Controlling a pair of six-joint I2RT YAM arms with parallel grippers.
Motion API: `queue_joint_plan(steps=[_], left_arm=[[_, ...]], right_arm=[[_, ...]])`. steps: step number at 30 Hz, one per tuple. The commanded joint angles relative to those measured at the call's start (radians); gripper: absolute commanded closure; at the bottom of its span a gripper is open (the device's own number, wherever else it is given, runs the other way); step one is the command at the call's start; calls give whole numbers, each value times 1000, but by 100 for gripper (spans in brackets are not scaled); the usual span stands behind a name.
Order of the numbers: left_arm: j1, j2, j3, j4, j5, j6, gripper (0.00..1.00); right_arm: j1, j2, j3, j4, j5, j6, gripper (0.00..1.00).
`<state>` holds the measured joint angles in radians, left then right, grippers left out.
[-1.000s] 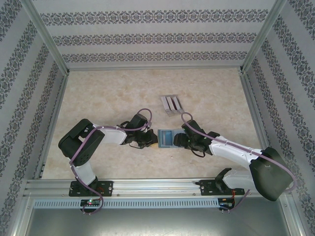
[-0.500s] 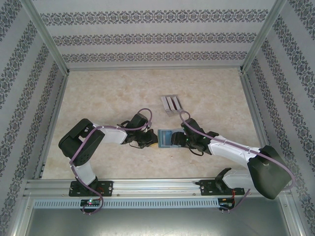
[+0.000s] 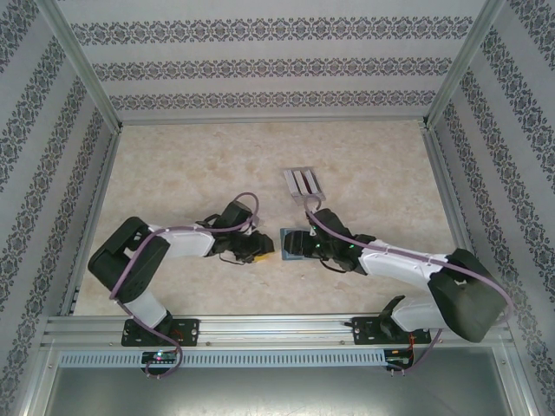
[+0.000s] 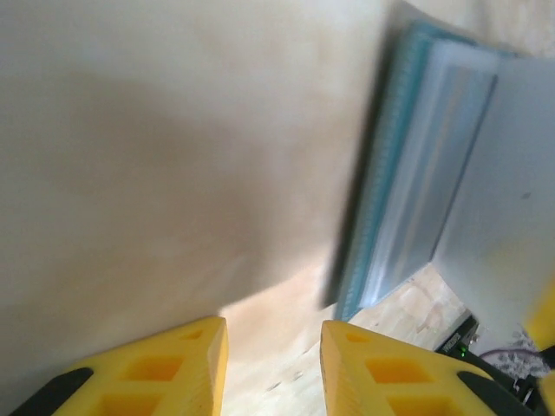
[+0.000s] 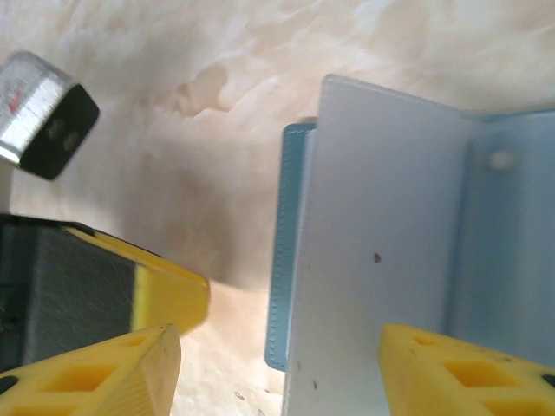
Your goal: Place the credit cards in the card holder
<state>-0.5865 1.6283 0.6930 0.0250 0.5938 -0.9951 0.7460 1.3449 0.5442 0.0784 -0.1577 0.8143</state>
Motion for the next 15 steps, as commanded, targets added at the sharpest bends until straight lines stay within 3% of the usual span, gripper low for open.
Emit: queue_joint_plan(steps=[1,6,9,15], left_arm=[[96,-96,3,-175,-28,72,63],[243,-155,61,-335,-105,178,56],[266,-135,131,-406,-222,241,44],[266,-102,150,-261,-366,324,32]], right_arm=[[21,94,40,113,-37,35,36],[14,136,64,155,-79,48,36],[-8,73,103,85,-76,11,34],[-107,-31,201,-86,-19,-90,31]])
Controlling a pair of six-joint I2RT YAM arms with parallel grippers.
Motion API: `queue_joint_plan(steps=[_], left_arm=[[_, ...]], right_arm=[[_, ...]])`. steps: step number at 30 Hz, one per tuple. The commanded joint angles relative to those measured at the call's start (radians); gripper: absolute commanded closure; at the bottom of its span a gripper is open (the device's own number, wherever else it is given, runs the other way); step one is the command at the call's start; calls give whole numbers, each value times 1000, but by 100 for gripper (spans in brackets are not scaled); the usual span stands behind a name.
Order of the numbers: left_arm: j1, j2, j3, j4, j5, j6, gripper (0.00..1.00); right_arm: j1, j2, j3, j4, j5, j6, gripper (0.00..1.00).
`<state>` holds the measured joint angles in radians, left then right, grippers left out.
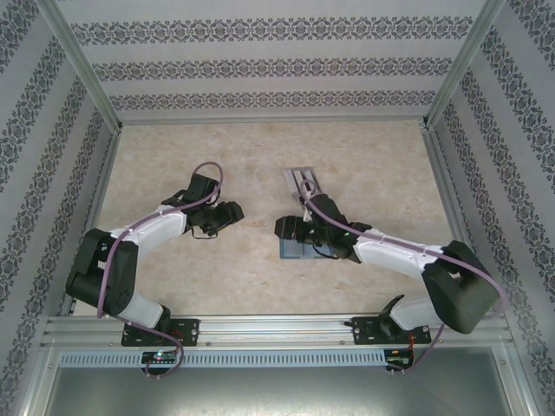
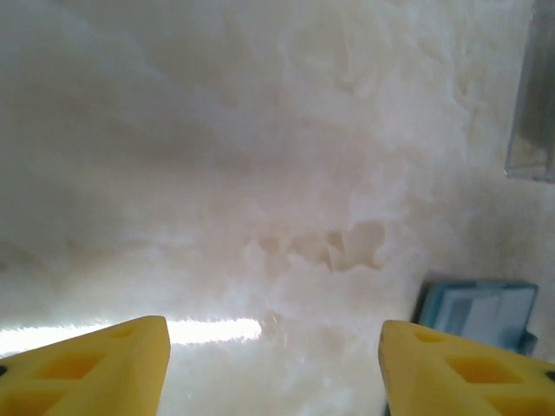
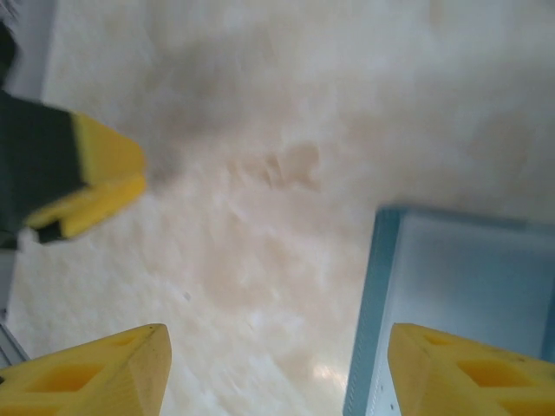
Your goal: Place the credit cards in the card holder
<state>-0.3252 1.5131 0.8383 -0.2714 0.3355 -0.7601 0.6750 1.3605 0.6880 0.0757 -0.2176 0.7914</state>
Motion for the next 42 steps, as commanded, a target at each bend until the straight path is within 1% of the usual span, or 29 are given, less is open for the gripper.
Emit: queue_joint_plan(steps=[1,4,6,8,11,13,15,16,20,22,24,26,33,42], left_arm=[[5,9,-9,69,-124,101,30],[5,-2,-65,183,-179,143,25],[5,3,-124,274,-157,158,23],[5,17,-154,317,-145,162,22],[5,34,-145,312,-145,160,21],[4,32,-145,326,-124,160,21],[3,32,-151,337,-132,161,20],[3,34,-153,335,-143,159,19],[3,41,-136,317,-143,163,18],[4,42,-139,317,-144,165,18],[3,48,-135,318,-146,162,18],[4,60,-127,315,-136,159,18],[3,90,-115,319,-106,145,18],[3,105,-106,309,-92,145,18]], right_arm=[[-48,-51,75,-104,56,-89,32],[-61,-32,176,-208,162,-185,31],[-63,14,267,-293,257,-252,31],[-67,70,348,-358,341,-298,30],[-69,177,451,-392,414,-381,30],[-69,268,533,-421,436,-437,29],[-69,375,649,-504,468,-474,23],[-70,418,694,-541,478,-489,20],[-70,543,803,-617,533,-532,18],[-74,593,862,-685,606,-531,18],[-73,612,891,-731,681,-528,18],[-76,609,885,-733,715,-534,18],[-84,569,868,-738,754,-537,21],[-78,564,878,-739,787,-579,32]])
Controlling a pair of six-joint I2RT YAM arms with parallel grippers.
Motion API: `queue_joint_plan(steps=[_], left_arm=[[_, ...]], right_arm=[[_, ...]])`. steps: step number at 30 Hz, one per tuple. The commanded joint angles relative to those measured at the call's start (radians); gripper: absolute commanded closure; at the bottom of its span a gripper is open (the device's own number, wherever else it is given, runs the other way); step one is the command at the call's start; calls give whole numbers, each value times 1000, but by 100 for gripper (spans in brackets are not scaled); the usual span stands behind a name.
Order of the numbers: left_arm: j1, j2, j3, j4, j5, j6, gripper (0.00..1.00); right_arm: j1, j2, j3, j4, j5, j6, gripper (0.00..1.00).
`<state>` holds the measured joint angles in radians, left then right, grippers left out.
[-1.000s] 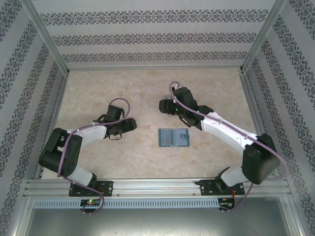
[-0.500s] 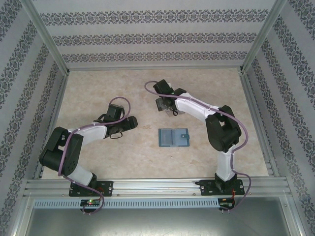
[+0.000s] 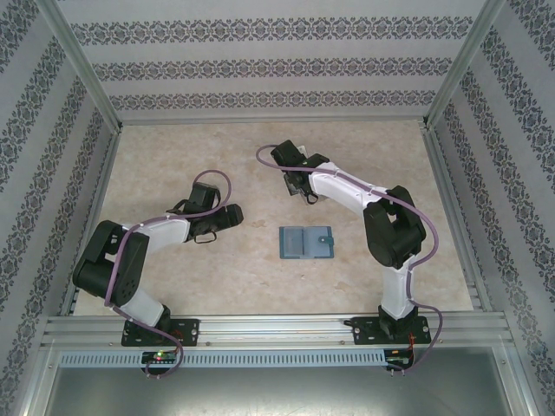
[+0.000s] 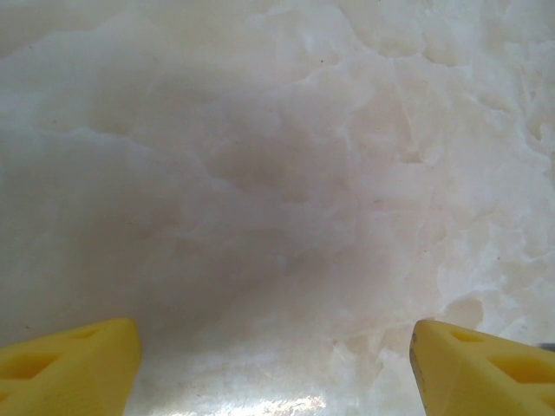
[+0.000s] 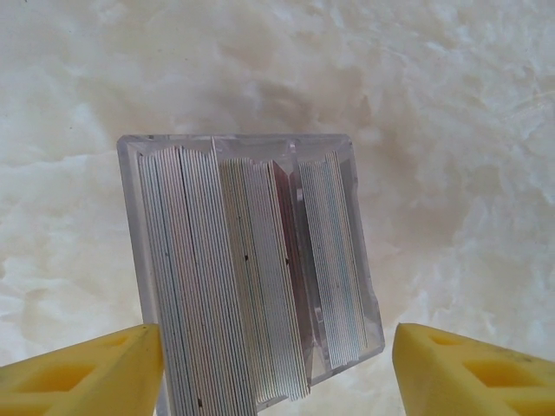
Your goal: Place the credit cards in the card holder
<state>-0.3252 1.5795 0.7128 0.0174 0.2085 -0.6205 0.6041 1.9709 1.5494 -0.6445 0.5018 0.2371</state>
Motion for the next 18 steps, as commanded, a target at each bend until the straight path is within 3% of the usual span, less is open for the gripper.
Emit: queue_joint_plan(steps=[1,8,18], left_arm=[[3,37,18,21,36,5,18],[4,45,22,20,43,8,18],[3,95,50,18,82,5,17]], right_arm=[[-7,-42,25,-27,73,-31,33],[-3,-39,22,-26,81,-54,44],[8,-32,31,-35,68,-94,82]])
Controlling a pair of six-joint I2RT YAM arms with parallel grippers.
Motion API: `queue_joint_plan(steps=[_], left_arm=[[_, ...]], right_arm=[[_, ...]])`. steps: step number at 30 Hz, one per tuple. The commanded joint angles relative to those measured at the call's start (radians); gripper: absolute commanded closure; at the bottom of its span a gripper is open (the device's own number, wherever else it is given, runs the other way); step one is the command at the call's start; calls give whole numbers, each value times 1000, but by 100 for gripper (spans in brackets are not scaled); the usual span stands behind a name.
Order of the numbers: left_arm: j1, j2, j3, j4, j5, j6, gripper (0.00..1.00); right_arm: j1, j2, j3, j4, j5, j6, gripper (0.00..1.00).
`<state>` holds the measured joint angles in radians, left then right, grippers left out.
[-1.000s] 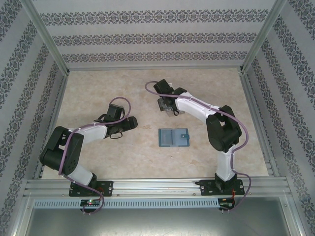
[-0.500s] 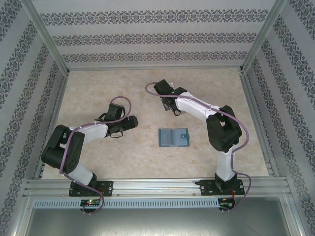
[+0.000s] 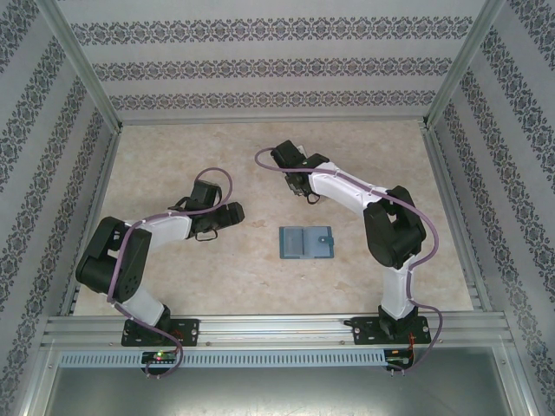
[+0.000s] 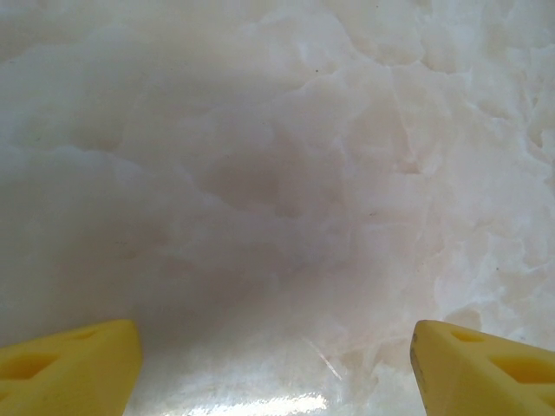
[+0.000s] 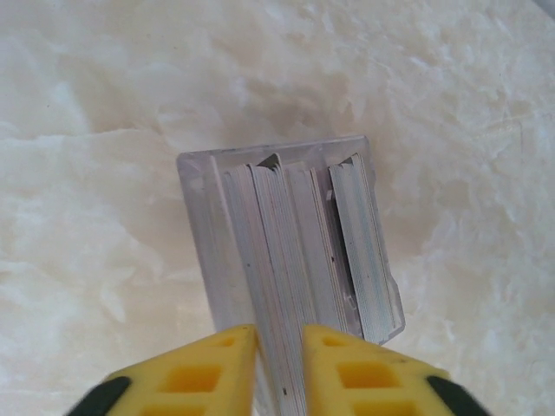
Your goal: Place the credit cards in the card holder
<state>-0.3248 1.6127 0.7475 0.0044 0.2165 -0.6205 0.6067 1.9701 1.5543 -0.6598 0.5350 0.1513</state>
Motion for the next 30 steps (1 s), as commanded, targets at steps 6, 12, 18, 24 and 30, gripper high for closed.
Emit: queue_joint_plan(steps=[6,12,18,24,30], left_arm=[[3,82,33,22,92,18,17],[3,68,20,50,123,26,17],[-9,53,14,61,136,38,17],[-23,49,4,121,219,39,20],[-110,32,49,93,283,81,30]], right_arm=[[16,-45,35,-37,12,-10,95],[19,-84,24,-29,-68,16,100],[9,-198,-57,37,-196,69,100],[-40,-402,-242,136,-497,133,100],[-201,-691,-618,332,-945,250,100]])
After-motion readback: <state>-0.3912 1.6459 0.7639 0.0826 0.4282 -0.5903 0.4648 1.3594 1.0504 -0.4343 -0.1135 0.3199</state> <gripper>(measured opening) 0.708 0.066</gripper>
